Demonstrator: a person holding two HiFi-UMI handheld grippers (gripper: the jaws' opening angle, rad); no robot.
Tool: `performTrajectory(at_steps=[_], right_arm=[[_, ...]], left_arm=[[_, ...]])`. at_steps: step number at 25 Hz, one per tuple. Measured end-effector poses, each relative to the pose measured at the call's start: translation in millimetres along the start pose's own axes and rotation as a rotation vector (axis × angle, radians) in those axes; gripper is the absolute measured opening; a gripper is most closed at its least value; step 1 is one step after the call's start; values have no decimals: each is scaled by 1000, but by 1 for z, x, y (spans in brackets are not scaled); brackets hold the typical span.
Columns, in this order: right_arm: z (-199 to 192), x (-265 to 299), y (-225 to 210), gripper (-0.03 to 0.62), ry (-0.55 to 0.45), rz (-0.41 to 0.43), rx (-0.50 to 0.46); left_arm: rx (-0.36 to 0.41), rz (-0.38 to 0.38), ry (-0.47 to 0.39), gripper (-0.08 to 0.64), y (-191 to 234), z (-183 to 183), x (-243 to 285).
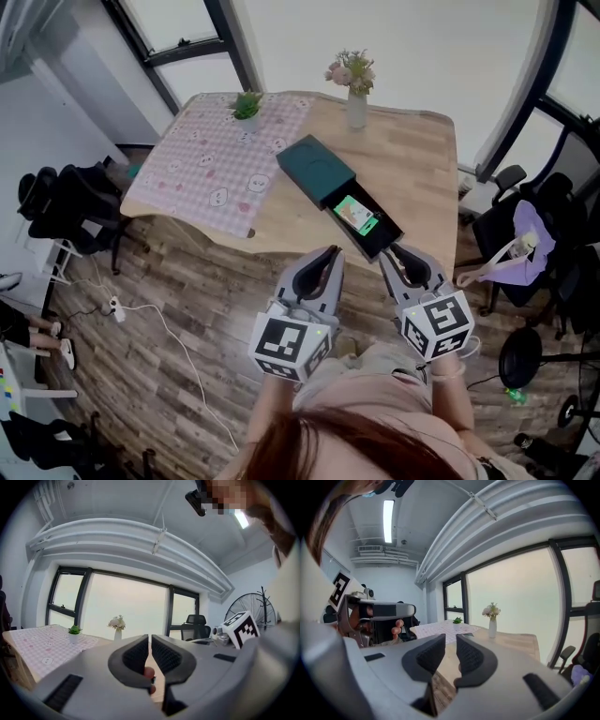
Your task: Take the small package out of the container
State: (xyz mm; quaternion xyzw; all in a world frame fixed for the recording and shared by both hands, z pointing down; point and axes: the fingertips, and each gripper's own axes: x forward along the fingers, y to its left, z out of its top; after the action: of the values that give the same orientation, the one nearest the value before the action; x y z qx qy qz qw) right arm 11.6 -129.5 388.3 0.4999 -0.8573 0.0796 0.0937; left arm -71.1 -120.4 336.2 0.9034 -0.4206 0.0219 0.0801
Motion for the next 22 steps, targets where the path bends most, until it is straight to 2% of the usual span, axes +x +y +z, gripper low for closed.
performTrajectory(at_steps=[5,11,22], right_arm=[[-4,14,-14,80,15,-14,27],[-13,36,-27,95,54,-6,-1],[-39,94,-56,141,159,59,-74]], left_arm=[[-16,-18,5,21,9,-2,15],[-19,-15,15,22,21,-3,34],[-35,33,27,21,59,-6,76]])
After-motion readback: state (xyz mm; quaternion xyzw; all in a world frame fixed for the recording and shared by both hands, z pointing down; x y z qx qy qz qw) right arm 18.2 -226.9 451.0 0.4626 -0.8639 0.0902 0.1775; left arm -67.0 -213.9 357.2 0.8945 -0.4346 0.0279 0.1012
